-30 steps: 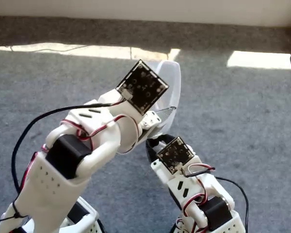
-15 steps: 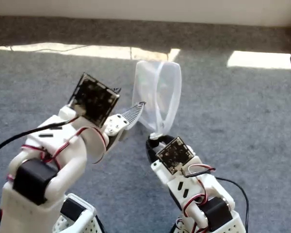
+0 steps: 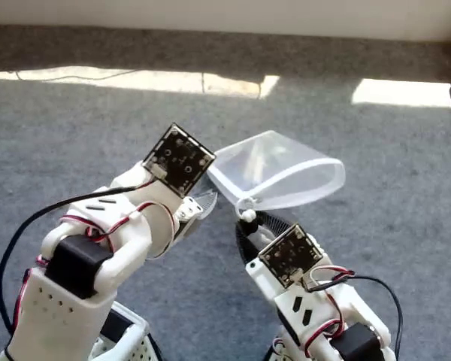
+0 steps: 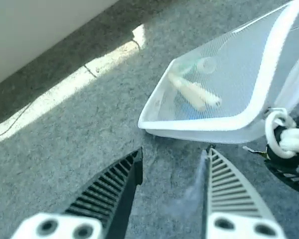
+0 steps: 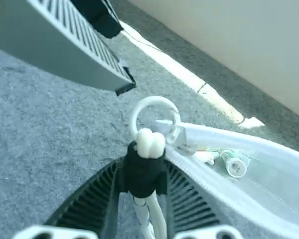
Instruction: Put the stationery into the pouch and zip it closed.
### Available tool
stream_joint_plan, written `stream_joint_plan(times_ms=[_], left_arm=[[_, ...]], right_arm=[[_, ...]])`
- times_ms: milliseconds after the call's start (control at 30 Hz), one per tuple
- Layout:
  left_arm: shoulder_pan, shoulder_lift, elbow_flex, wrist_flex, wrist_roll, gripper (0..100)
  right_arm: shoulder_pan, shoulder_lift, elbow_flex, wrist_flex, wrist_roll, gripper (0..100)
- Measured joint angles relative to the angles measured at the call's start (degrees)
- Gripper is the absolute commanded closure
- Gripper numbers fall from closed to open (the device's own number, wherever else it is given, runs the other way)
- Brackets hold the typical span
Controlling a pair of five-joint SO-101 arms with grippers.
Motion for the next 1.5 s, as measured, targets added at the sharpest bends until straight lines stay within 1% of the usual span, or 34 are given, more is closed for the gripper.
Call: stream_joint_plan(times_ms=[133, 200, 333, 467, 733, 900, 1033, 1167, 1367, 1500], left_arm=[[0.18, -0.18, 1.76, 0.00, -2.55, 79], [0.35, -0.18, 2.64, 0.00, -2.90, 79], [3.25, -0.18, 3.87, 0.00, -3.08, 74], [3.43, -0.18, 4.57, -0.62, -3.08, 74], [5.27, -0.18, 11.43, -10.73, -3.08, 74], [9.58, -0.18, 13.10, -13.63, -3.08, 74], [9.49, -0.18, 13.27, -15.74, -3.08, 74], [10.11, -0.18, 17.41, -20.04, -3.08, 75], [10.37, -0.18, 23.56, -29.36, -3.08, 81], [11.78, -0.18, 23.91, -30.95, -3.08, 81]], right_arm=[[1.23, 0.00, 0.00, 0.35, 1.23, 99.1], [3.08, 0.00, 0.00, 0.35, 1.41, 99.1], [6.59, 0.00, 0.00, 0.35, 2.46, 99.1], [8.18, 0.00, 0.00, 0.35, 2.55, 99.1], [8.18, 0.00, 0.00, 0.35, 2.55, 99.1], [8.35, 0.00, 0.00, 0.35, 2.55, 99.1], [8.53, 0.00, -0.09, 0.35, 2.55, 99.1], [8.53, 0.00, -0.09, 0.35, 2.55, 99.1], [8.53, 0.00, -0.09, 0.35, 2.55, 99.1], [8.79, 0.00, -0.09, 0.35, 2.55, 99.1]])
